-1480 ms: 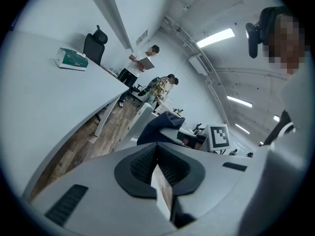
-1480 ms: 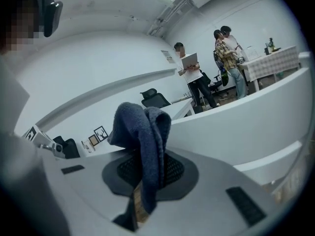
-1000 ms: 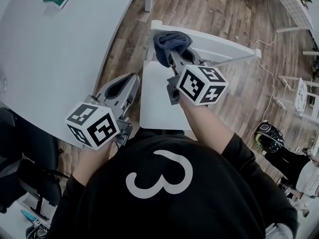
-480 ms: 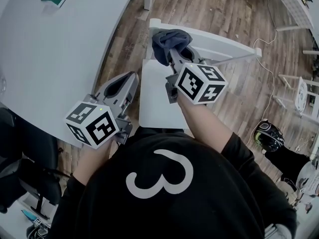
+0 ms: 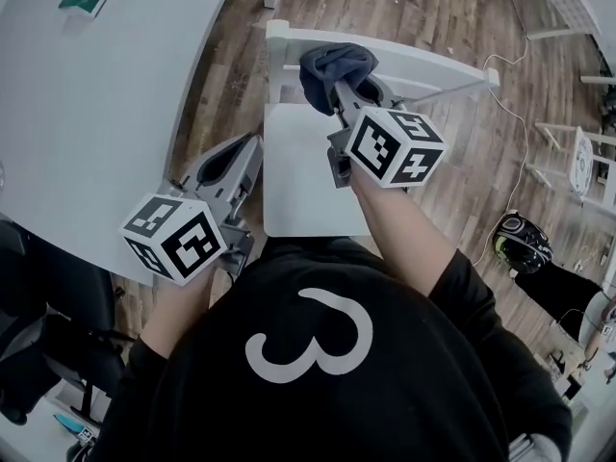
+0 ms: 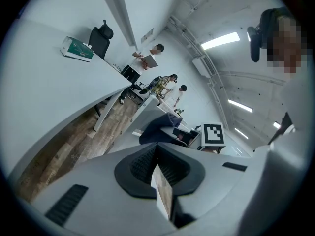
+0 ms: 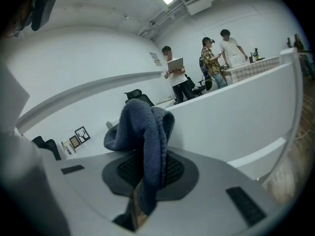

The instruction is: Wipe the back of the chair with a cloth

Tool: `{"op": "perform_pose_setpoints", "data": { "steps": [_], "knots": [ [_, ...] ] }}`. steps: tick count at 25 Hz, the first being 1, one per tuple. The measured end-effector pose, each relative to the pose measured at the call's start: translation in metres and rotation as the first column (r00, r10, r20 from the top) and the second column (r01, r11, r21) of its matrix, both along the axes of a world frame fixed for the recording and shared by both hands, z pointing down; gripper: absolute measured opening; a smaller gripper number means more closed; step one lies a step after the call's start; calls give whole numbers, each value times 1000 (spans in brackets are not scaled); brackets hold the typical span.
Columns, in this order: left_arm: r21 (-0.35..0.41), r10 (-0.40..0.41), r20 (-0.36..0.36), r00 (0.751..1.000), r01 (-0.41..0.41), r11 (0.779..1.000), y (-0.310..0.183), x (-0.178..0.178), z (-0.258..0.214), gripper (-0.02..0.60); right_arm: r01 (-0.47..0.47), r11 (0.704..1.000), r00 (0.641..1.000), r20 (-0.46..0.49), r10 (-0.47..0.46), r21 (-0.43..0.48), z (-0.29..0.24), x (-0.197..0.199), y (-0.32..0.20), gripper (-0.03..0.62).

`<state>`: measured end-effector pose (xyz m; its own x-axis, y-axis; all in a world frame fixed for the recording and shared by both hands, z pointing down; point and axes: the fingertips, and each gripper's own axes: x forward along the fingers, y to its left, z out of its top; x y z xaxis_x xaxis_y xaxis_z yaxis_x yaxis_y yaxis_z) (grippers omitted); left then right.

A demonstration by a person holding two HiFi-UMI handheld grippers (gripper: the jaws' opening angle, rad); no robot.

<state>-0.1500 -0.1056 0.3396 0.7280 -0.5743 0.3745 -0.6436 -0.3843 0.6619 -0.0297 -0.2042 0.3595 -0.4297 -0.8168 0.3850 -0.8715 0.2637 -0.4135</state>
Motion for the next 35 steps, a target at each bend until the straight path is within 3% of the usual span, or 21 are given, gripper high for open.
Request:
{"op": "perform_pose_setpoints", "data": {
  "steps": [13, 35],
  "knots": [
    [-30, 59, 6, 998, -59, 998, 17, 45, 5, 14, -39, 999, 999, -37, 38, -30, 3, 75, 11, 52],
    [-34, 35, 46, 998, -34, 999, 46, 139, -4, 14, -62, 998, 998, -31, 61, -33, -2, 207, 28, 54]
  ]
}}
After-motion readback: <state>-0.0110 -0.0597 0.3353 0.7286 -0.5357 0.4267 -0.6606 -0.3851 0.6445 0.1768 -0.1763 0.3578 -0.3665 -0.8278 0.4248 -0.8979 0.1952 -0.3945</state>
